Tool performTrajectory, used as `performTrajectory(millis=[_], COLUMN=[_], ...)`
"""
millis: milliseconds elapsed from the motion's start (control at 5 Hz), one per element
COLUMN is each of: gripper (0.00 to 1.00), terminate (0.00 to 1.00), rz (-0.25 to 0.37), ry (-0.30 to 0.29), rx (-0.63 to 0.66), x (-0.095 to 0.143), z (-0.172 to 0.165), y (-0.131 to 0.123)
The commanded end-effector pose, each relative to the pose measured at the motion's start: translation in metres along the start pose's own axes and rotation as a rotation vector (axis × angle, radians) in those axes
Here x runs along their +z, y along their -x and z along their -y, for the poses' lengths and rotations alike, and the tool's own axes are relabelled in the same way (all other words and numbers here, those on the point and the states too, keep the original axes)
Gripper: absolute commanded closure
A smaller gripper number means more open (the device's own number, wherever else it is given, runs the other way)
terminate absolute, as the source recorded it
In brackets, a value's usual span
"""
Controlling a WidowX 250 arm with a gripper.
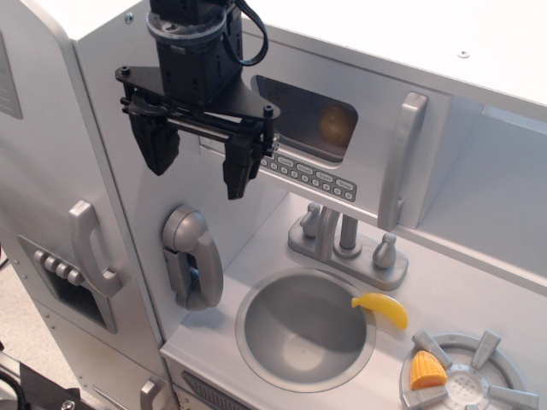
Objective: Open microwave
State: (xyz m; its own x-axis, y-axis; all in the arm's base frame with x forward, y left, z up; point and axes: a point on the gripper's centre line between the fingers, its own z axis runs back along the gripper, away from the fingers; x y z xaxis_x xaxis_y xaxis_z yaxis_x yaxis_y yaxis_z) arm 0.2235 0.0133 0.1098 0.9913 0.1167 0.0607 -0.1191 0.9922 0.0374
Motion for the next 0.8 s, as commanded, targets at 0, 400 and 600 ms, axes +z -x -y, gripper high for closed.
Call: performTrajectory(millis=[0, 400, 600], gripper=[0.0, 0.0, 0.0], terminate=[0.0, 0.0, 0.0], rz=[0.041, 0.223, 0.237], ry=[-0.002, 0.092, 0.165], rx=[0.016, -0.05, -0.063], x=[0.01, -0.007, 0.008], z=[-0.004, 0.06, 0.091], y=[-0.008, -0.05, -0.061])
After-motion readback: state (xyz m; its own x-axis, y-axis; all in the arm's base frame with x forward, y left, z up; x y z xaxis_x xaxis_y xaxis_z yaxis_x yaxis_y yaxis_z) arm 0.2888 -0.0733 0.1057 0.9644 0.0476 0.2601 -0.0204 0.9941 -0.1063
